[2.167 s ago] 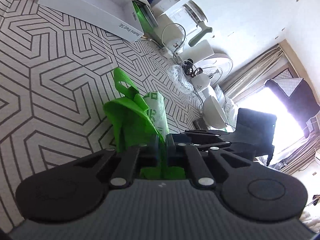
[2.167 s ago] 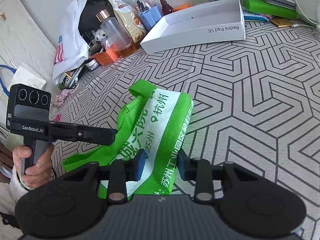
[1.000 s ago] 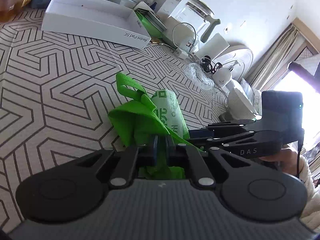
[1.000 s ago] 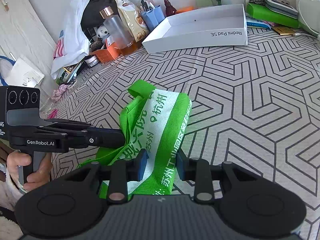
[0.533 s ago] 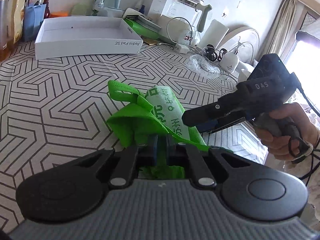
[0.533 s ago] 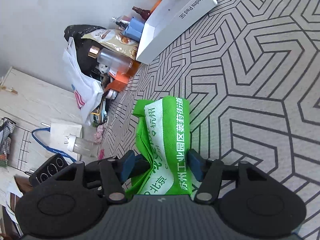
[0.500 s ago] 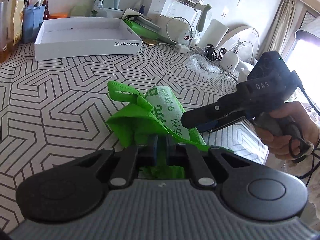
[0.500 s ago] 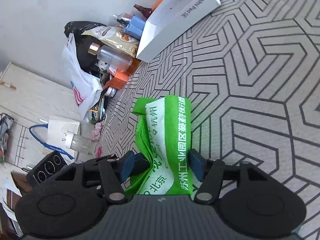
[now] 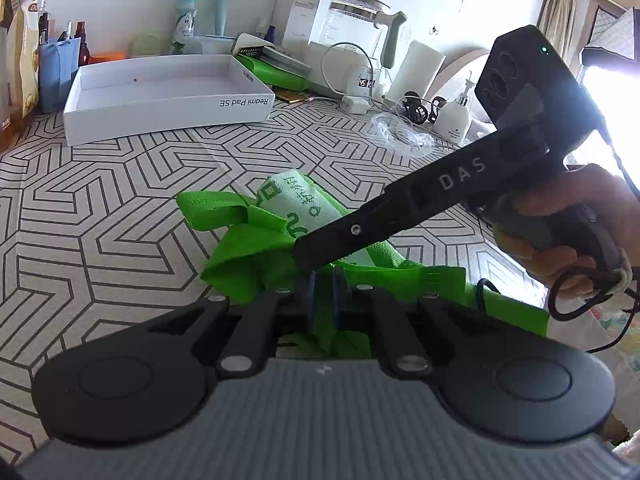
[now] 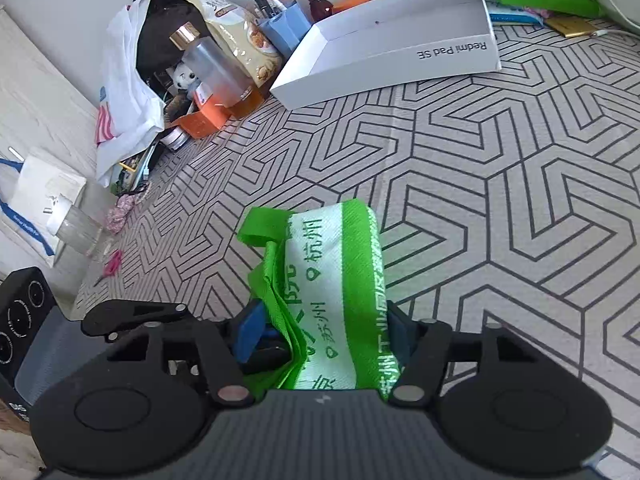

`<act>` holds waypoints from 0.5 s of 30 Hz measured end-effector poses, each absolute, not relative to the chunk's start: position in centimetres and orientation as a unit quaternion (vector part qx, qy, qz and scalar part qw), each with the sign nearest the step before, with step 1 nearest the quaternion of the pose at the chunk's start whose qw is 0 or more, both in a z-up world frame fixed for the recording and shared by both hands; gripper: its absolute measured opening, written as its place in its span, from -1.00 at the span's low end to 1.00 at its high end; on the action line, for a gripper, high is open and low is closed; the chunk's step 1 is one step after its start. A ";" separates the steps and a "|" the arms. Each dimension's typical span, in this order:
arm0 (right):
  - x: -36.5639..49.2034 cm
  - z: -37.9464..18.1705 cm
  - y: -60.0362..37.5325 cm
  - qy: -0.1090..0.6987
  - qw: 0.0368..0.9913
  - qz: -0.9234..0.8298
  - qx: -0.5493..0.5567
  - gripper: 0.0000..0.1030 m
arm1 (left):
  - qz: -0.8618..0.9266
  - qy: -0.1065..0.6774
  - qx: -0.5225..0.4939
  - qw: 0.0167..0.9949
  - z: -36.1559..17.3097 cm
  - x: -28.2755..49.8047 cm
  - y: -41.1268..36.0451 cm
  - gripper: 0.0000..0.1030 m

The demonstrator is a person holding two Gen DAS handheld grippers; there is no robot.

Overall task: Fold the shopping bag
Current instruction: 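Lift the rolled green bag with the right gripper while the left gripper releases the handles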

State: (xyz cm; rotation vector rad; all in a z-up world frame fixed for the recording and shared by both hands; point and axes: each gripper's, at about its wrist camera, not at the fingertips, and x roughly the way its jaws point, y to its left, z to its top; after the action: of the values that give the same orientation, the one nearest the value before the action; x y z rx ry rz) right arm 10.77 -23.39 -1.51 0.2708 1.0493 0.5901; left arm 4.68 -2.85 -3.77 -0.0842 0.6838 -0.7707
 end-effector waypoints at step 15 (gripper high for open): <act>10.6 -1.9 -22.9 0.462 0.828 0.304 0.091 -0.02 | -0.383 0.320 -0.050 0.865 -4.4 4.7 -2.1 -0.89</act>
State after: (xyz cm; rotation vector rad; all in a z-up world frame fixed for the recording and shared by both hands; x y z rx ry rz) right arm 10.60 -22.92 -1.85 0.1932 0.9817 0.6453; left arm 4.73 -2.10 -4.37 -0.1038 0.6712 -0.8014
